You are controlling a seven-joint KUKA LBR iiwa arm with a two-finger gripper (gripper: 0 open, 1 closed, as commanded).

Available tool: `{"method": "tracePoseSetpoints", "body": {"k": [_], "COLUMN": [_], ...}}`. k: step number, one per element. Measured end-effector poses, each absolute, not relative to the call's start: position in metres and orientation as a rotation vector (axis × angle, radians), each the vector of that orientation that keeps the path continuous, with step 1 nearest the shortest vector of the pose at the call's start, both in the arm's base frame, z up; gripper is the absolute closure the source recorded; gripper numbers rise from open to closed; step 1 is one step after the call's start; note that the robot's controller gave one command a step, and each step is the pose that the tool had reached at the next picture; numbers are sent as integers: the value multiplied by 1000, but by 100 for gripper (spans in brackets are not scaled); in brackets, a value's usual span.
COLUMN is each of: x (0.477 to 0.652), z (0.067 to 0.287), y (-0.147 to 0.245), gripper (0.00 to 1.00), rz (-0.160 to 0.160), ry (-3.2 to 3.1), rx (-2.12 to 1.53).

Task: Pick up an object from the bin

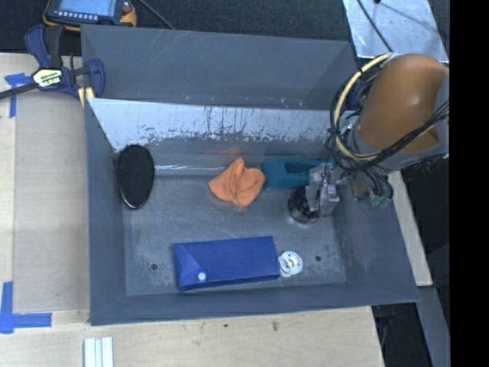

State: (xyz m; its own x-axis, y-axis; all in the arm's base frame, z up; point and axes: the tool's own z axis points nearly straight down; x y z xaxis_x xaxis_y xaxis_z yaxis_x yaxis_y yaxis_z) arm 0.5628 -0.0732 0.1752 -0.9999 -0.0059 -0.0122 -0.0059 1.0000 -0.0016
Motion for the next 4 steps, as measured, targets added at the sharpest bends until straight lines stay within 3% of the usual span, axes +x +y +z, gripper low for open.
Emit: {"method": "tracePoseSetpoints", "body": {"k": [1,2,3,4], "x": [518,520,559,647], "z": [77,78,74,63], "y": [-115,-114,-103,-94], "gripper": [0,0,0,100], "rz": [1,0,-2,16], "ry": [3159,3153,3179,3286], "rx": [-29,-30,-75,-103]}}
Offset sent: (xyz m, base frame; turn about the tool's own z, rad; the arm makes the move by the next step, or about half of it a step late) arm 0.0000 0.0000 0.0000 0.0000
